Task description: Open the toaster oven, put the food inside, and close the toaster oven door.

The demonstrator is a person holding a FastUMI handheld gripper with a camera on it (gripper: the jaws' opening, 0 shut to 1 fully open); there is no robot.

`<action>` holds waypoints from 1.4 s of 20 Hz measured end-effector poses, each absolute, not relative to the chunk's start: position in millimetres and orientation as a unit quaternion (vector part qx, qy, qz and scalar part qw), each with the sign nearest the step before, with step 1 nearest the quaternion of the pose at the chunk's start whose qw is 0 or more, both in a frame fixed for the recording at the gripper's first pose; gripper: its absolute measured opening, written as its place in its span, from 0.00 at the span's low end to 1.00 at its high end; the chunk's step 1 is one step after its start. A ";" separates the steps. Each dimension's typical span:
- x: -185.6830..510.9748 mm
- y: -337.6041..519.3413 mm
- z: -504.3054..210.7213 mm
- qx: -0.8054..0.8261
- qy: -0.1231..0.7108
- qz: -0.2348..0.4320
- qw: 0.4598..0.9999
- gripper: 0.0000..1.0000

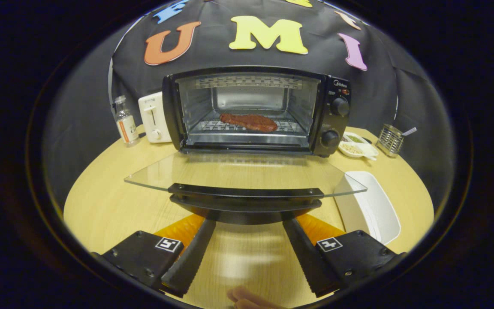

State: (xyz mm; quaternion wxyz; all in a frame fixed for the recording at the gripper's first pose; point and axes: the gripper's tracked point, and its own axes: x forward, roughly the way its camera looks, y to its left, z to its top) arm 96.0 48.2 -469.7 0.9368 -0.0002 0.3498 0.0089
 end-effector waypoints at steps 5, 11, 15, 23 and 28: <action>127.8 39.7 -442.6 0.001 0.324 -0.006 0.946 1.00; 177.8 32.6 -399.3 0.009 0.284 -0.019 0.958 1.00; 197.4 28.6 -365.0 0.018 0.250 -0.024 0.968 1.00; 154.1 25.9 -252.5 0.022 0.165 -0.009 0.986 1.00; 85.7 14.2 -186.3 -0.011 0.113 -0.008 0.993 1.00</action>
